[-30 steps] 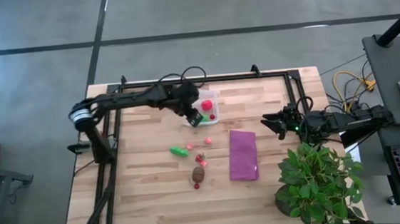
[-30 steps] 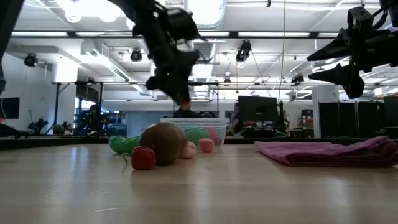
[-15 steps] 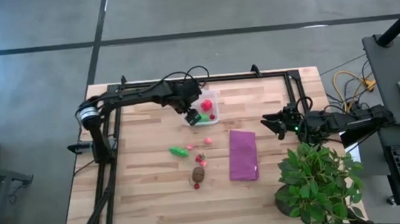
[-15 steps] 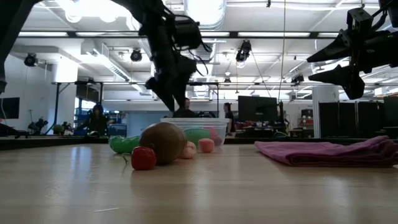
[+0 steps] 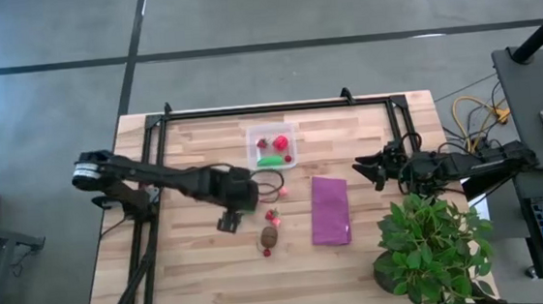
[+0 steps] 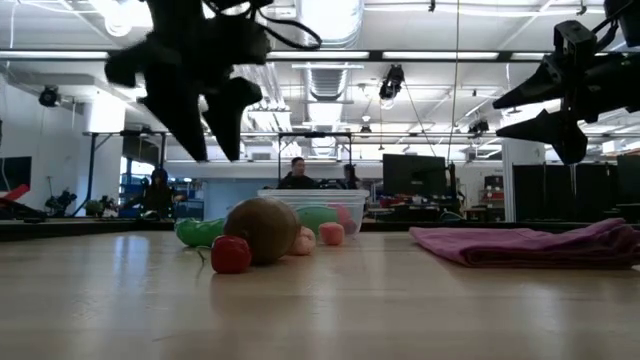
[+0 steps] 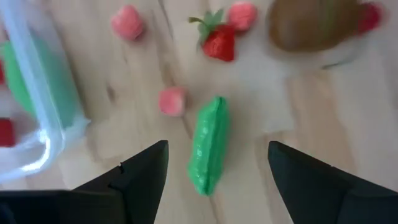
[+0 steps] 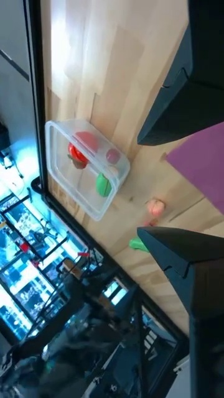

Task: Pick and placing Produce into tupperware
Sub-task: Put the green pea into the white bin

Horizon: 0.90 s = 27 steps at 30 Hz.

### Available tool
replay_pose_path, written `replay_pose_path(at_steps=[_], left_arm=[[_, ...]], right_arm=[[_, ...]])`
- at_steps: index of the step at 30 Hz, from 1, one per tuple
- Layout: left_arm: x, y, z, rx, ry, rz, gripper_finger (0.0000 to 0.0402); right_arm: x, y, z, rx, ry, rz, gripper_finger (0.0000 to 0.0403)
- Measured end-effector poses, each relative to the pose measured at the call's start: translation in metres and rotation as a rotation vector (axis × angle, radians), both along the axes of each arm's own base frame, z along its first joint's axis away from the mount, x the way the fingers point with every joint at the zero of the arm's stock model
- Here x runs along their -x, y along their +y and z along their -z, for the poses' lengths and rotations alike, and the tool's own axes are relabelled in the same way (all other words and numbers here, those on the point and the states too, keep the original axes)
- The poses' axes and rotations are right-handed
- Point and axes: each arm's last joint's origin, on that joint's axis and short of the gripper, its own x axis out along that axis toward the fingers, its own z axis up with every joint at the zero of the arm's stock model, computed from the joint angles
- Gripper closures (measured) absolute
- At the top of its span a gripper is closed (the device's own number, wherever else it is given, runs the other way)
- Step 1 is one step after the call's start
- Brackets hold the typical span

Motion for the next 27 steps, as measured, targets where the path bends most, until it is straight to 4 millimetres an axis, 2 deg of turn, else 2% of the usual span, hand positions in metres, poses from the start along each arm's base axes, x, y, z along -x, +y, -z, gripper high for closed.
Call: replay_pose_path(at_steps=[2,6,12,27], left_arm=[[0.0,-0.002,0.009,-0.037,-0.023,-0.057,0.0141],[0.001,0.001,0.015,-0.009,-0.019,-0.159,0.0141],[0.002,-0.001,0.018,0.053,-0.004,-0.136,0.0141],[-0.013,-0.001,0.067,0.035,0.16,-0.141,0.0141]], right_arm=[[-0.001,0.0,0.001,-0.002,0.008,0.001,0.0186],[-0.002,0.0,0.002,-0.013,0.022,0.004,0.0186],[-0.003,0.0,0.004,-0.012,0.036,0.004,0.0186],[-0.004,0.0,0.004,-0.01,0.047,0.005,0.0186]])
